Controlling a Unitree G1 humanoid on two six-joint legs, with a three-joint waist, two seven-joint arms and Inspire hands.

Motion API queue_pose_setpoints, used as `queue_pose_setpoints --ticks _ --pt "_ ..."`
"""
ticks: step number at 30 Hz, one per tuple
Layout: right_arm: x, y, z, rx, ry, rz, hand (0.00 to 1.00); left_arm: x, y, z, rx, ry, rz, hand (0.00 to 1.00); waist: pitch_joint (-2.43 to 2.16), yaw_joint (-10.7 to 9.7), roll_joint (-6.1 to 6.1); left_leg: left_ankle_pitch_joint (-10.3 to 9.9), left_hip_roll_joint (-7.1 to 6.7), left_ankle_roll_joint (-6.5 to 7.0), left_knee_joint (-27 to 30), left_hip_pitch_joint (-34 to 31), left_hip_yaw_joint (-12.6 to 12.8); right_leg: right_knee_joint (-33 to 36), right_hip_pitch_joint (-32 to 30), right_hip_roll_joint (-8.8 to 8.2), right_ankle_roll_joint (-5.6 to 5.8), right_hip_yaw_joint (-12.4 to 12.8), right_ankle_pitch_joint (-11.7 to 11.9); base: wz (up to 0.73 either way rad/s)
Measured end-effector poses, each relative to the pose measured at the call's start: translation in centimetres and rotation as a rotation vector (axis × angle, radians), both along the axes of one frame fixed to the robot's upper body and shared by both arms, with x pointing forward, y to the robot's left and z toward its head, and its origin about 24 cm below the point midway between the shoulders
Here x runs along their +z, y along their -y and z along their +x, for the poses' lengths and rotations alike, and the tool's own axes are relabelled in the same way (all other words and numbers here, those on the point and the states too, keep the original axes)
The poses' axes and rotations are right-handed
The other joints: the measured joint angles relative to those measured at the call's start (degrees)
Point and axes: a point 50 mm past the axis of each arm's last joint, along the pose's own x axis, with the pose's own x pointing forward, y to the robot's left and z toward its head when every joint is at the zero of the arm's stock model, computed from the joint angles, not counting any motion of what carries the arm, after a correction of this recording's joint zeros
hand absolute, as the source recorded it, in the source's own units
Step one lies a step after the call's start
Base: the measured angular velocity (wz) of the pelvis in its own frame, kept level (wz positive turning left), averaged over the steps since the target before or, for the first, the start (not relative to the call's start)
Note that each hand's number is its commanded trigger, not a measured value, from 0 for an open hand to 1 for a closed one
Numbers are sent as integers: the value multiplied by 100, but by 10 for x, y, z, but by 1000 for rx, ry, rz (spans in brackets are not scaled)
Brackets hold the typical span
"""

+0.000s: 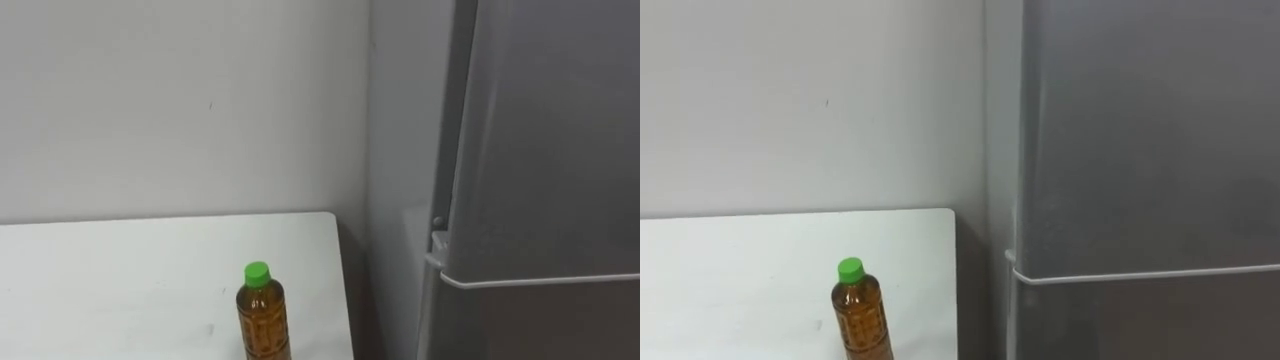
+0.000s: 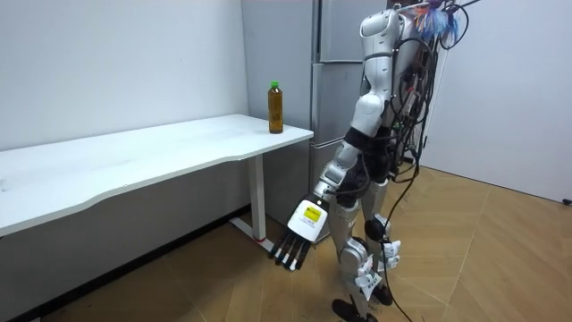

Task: Put the bottle in the upper fridge

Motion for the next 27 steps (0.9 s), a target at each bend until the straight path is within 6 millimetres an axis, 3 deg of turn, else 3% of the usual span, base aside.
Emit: queue_pose_setpoints --ticks 7,11,13,18,22,27 --pt "2 4 1 42 18 -32 0 20 -13 34 47 181 137 0 -4 -9 19 0 -9 1 -12 -3 -54 19 -25 42 -4 -2 -2 -2" --pt "4 5 3 66 44 -59 0 44 -19 66 48 359 216 0 -7 35 15 1 -6 2 -3 -39 -50 25 -50 48 -7 17 -4 -2" --pt "4 5 -4 71 38 -76 0 63 -23 86 43 477 265 0 -15 144 24 1 3 2 -27 -42 -7 45 -98 53 -8 62 -4 -12" --pt "4 5 -6 68 34 -83 0 100 -31 108 86 660 370 0 -42 184 49 3 5 2 -31 -32 -9 100 -109 57 -10 118 -7 -2" --pt "4 3 -6 67 34 -86 0 141 -32 129 51 843 449 0 -18 261 6 2 4 2 -42 -49 -11 98 -129 58 -10 95 -7 -2" --pt "4 4 -7 78 18 -108 0 175 -32 142 27 978 522 0 -17 261 30 3 -2 3 -45 -30 -60 83 -91 56 -10 48 -7 4"
